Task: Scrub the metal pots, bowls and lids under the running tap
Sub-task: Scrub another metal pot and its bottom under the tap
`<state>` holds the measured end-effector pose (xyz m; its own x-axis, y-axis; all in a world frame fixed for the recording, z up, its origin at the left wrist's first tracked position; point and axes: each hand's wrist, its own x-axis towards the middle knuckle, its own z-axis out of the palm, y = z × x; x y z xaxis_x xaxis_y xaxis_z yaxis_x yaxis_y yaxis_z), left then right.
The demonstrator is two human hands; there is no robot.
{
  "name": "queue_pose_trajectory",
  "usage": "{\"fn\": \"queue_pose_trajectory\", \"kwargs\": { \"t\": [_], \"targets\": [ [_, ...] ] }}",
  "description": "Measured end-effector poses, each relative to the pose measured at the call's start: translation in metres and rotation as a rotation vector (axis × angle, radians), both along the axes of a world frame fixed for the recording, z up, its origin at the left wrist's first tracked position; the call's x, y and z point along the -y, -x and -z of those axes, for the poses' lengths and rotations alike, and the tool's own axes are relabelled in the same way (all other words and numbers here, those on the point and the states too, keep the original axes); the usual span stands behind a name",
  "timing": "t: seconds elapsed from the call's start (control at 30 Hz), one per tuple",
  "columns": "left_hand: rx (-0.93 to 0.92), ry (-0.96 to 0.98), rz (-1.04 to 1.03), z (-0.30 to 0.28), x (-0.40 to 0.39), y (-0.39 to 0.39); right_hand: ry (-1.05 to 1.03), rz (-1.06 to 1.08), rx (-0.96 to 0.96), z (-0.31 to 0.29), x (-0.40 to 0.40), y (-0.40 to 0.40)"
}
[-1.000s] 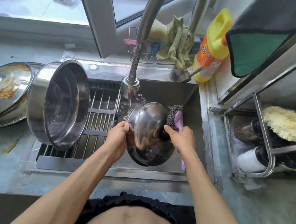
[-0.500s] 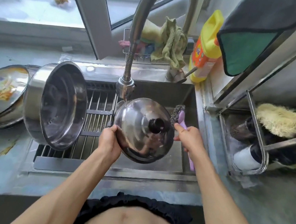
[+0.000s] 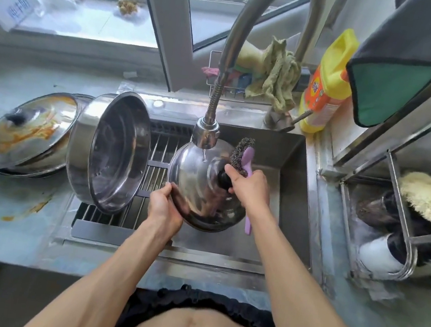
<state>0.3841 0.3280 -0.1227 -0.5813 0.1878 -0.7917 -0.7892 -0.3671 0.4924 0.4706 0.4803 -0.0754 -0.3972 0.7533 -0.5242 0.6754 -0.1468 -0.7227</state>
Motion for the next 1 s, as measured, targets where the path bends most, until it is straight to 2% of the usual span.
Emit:
{"fn": "queue_pose_trajectory", "kwargs": {
  "t": [0.3, 0.43, 0.67, 0.8, 0.9, 1.0],
  "targets": [
    [-0.113, 0.042, 0.181, -0.007, 0.000, -0.012, -0.012, 0.078, 0.065, 0.002, -0.003, 0.005],
    [-0.175, 0.107, 0.405, -0.013, 0.007, -0.001, -0.015, 0.052, 0.006, 0.006, -0.003, 0.005],
    [-0.322, 0.244, 0.563, -0.032, -0.007, 0.037, -0.012, 0.028, -0.066, 0.007, -0.007, -0.007],
    [-0.474, 0.342, 0.671, -0.042, -0.015, 0.055, -0.016, 0.047, -0.101, 0.013, -0.010, -0.015],
    [-0.501, 0.326, 0.842, -0.040, -0.006, 0.056, -0.036, 0.124, -0.085, 0.012, -0.014, -0.017],
    [-0.437, 0.327, 1.097, -0.042, 0.010, 0.049, -0.024, 0.181, -0.088, 0.010, -0.018, -0.019]
  ]
}}
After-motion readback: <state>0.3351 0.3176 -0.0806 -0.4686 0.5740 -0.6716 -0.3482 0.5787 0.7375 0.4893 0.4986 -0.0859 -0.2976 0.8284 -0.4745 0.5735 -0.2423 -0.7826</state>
